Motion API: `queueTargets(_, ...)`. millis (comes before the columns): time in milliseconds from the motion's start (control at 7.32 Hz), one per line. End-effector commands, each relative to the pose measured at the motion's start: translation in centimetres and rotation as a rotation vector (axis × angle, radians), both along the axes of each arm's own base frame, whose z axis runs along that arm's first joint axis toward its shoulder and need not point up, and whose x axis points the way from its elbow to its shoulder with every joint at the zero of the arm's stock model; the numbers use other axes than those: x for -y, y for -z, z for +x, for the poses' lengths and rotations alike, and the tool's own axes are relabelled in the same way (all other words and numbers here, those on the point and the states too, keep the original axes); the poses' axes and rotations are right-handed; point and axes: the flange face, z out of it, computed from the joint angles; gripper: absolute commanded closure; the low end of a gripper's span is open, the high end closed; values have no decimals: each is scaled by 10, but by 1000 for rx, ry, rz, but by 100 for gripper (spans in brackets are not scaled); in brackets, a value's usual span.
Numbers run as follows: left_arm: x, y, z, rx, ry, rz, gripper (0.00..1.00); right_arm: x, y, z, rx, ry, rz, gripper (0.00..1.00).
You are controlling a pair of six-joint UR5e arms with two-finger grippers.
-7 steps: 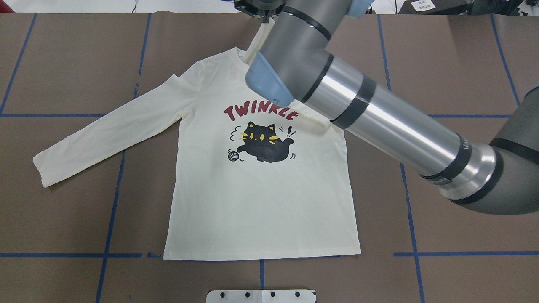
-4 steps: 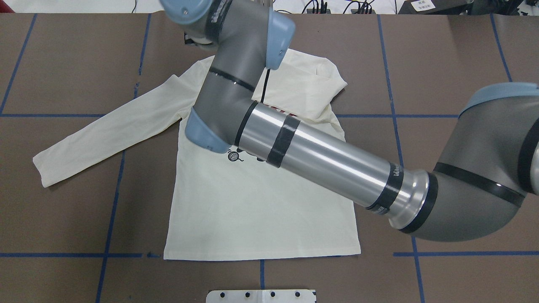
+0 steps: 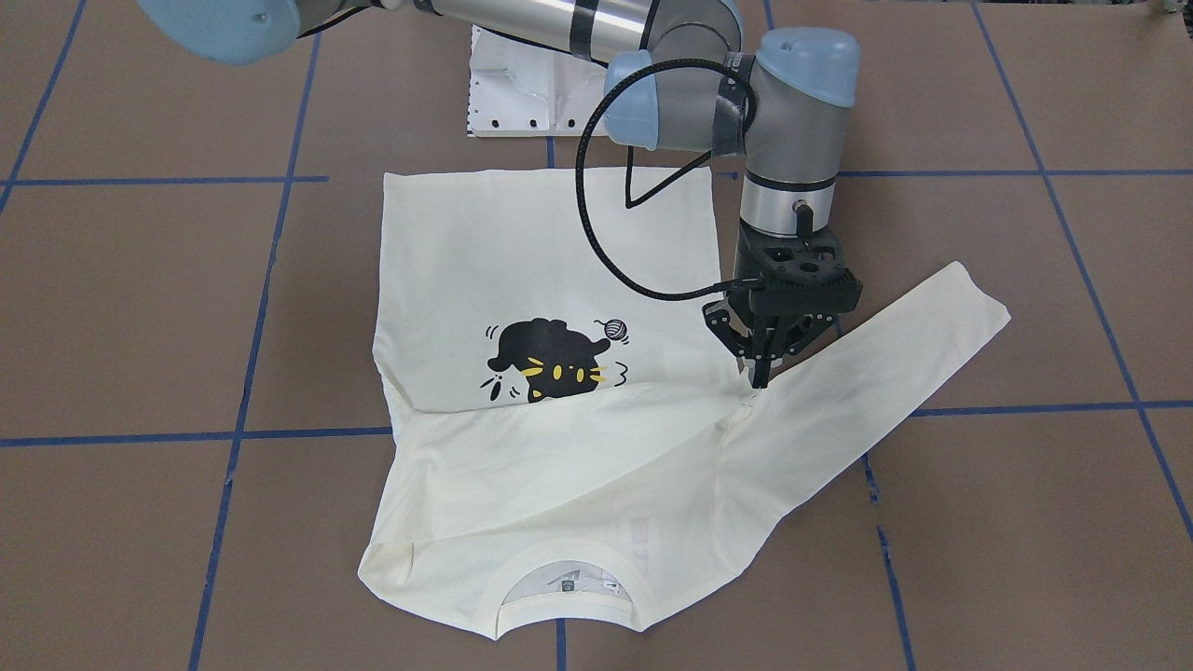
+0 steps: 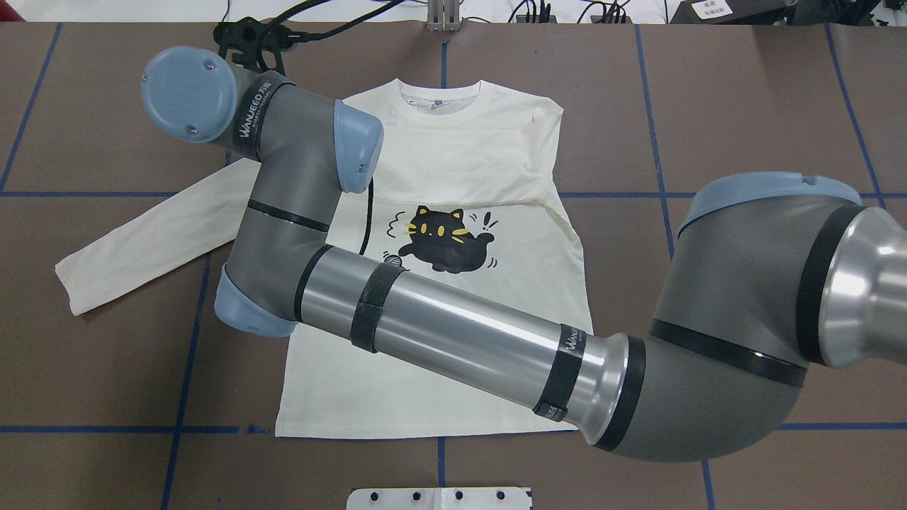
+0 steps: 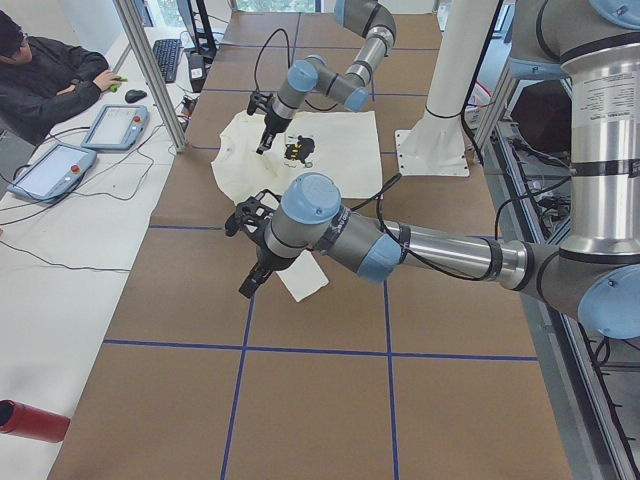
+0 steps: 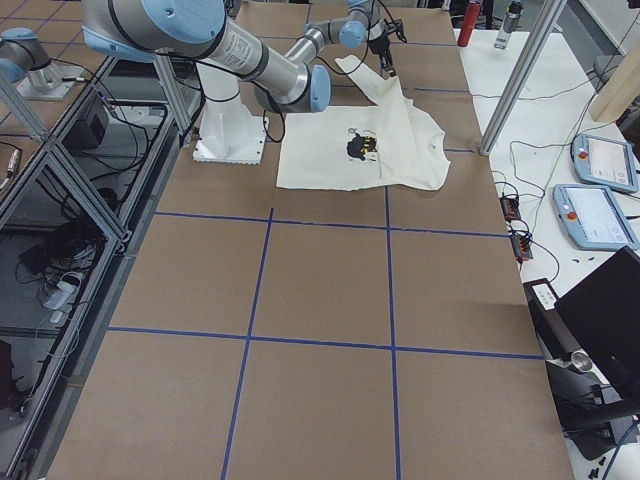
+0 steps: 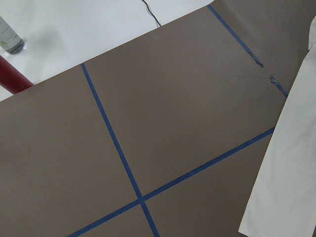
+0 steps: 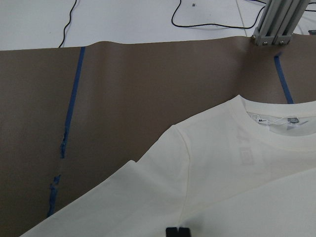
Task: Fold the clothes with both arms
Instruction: 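Fold the held sleeve across the shirt chest toward the other sleeve, release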
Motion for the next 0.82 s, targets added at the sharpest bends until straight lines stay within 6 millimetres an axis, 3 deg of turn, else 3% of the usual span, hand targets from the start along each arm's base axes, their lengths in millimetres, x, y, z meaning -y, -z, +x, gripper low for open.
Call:
queueTargets(0, 0, -1, -1, 1, 0, -2, 0, 5, -4, -4, -16, -3, -7, 41)
queueTargets(137, 0, -6, -1, 1, 0, -10, 0, 8, -6, -4, -25, -10, -3, 0)
queueTargets(410, 1, -8, -1, 1, 0, -13, 0, 34, 6, 22, 13, 9, -41, 0)
queueTargets(683, 8, 3, 0, -40, 46, -44, 0, 80, 14, 76, 57, 92, -115, 0)
